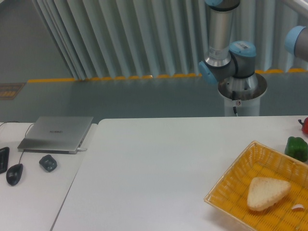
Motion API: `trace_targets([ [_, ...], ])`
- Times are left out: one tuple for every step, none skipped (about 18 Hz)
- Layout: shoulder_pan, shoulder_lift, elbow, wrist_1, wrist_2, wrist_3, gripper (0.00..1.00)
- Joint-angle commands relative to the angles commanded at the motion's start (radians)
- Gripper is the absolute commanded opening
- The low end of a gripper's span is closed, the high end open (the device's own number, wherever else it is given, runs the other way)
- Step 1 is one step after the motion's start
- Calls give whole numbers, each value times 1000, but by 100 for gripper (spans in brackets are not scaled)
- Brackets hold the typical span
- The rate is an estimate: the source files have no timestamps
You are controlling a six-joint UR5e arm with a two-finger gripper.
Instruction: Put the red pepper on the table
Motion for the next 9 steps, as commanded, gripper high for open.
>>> trace_targets([
  [0,-2,-8,0,-3,2,100],
  [0,-2,-12,2,-3,2,100],
  [0,-2,-14,2,-3,2,100],
  [0,-3,-14,2,-3,2,100],
  [0,-3,-14,3,-3,2,100],
  [0,-3,-14,2,-3,2,100],
  [0,-3,-14,2,-3,0,100],
  [0,-3,-14,3,-3,0,100],
  [0,-3,-14,3,-3,2,100],
])
